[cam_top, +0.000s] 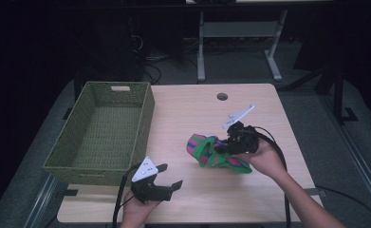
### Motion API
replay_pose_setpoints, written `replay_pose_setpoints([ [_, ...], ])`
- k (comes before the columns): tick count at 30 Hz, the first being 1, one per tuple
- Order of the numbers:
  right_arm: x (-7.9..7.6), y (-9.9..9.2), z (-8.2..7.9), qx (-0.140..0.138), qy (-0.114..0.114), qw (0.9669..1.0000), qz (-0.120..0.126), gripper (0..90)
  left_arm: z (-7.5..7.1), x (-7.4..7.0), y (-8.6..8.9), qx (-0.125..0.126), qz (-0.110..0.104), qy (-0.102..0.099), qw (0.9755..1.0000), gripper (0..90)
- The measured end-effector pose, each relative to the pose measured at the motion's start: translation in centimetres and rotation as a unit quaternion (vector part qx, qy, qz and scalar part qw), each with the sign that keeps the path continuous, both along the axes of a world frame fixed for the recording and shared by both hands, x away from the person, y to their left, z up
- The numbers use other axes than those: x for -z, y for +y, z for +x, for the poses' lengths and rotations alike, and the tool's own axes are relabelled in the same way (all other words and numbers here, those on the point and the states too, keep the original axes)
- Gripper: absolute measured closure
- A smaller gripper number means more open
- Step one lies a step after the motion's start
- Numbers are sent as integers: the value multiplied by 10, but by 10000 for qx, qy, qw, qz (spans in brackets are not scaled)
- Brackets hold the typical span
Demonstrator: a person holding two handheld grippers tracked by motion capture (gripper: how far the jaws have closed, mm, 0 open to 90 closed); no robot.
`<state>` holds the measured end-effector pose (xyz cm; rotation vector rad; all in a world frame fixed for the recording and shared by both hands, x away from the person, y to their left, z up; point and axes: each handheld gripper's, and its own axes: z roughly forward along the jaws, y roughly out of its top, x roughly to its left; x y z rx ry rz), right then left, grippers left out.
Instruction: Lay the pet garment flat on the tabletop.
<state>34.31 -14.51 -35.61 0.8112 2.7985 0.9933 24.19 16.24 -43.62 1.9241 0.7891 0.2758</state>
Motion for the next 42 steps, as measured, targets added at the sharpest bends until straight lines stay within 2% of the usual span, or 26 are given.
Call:
replay_pose_setpoints([
  [3, 5, 2, -3, -28, 49, 10000, 15, 748, 0, 0, 0, -4, -13, -5, 10000, 187],
  [6, 9, 2, -6, 0, 175, 9998, 139, 748, 0, 0, 0, -8, -19, -1, 10000, 187],
  [11, 17, 4, -9, -8, 238, 9996, 119, 748, -1, 0, 0, -19, -43, 13, 10000, 187],
  [26, 62, 26, -9, 2, 765, 9971, -16, 739, -2, -1, 1, -30, -76, -15, 10000, 187],
  [30, 71, 33, -11, -35, 794, 9968, -79, 727, -2, -1, 1, -27, -83, -3, 10000, 187],
  [33, 74, 37, -15, -109, 662, 9975, -225, 722, -1, -1, 1, -22, -71, -13, 10000, 187],
  [37, 79, 40, -19, -193, 621, 9974, -305, 683, -1, -1, 1, 12, -6, -29, 10000, 187],
  [42, 88, 41, -19, -423, 749, 9958, -304, 541, -2, 0, 1, -31, -62, 5, 10000, 187],
])
